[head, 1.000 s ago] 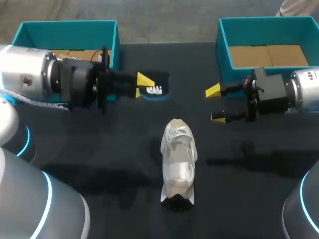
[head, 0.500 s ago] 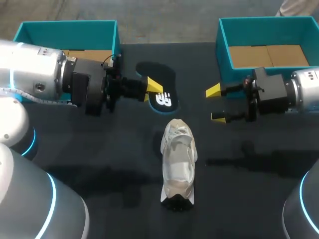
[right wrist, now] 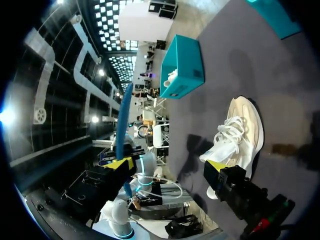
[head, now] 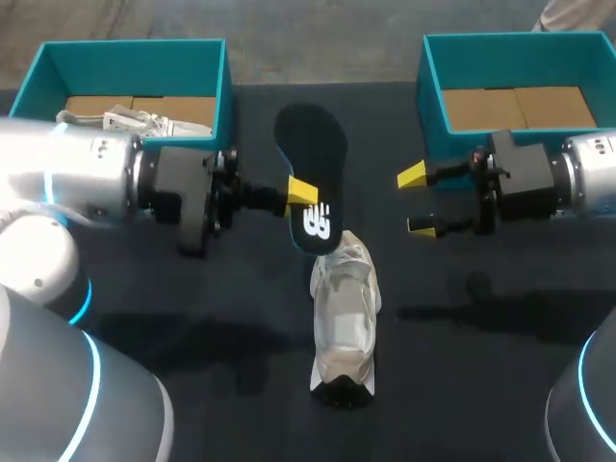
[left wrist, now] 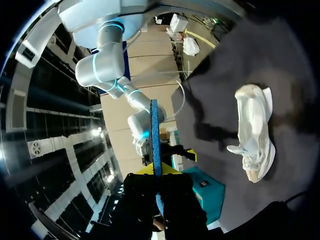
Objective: Take the shoe out of the shoebox, open the shoe tongue, remove and reinsert the insole, then place the shoe into the shoebox
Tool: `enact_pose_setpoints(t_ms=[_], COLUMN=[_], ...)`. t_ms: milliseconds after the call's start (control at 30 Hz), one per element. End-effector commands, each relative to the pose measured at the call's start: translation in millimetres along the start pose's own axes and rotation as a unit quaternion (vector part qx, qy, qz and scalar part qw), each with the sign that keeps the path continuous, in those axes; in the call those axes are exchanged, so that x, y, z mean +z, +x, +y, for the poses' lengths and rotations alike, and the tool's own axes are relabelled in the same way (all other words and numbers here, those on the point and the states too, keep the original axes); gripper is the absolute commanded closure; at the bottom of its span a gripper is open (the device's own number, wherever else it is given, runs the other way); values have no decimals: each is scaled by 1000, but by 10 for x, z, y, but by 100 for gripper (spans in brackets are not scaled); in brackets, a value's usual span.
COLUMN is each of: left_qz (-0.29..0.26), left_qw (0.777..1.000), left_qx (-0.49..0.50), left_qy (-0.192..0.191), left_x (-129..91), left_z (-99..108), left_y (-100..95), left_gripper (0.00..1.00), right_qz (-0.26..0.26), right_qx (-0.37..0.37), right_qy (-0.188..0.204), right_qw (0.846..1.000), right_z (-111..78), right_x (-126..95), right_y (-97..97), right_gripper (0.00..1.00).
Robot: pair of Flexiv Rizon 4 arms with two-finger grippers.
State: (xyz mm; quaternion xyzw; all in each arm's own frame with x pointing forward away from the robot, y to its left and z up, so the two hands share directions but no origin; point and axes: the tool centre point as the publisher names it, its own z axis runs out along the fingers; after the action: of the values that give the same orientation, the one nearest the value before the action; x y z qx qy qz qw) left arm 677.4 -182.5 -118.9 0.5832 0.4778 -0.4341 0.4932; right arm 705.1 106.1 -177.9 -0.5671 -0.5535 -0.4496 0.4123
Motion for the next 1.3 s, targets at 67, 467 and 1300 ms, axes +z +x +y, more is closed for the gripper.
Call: enact_pose_setpoints(t_ms=[67, 467, 1300], left_qz=[-32, -8, -22], left_qw=[999, 999, 999], left_qx=[10, 48, 33], left_qy=[-4, -12, -4], left_x=[117, 163, 236], left_z=[61, 134, 120], left_y=[149, 297, 511], left_gripper=[100, 100, 100], right_qz=[-1, -1, -1], right_qx=[0, 0, 0], right_qy=[-1, -1, -1], right_qw=[1000, 1000, 1000], right_z=[-2, -2, -2], right_x=[17, 17, 17], right_y=[-4, -4, -4], right_gripper=[0, 0, 0])
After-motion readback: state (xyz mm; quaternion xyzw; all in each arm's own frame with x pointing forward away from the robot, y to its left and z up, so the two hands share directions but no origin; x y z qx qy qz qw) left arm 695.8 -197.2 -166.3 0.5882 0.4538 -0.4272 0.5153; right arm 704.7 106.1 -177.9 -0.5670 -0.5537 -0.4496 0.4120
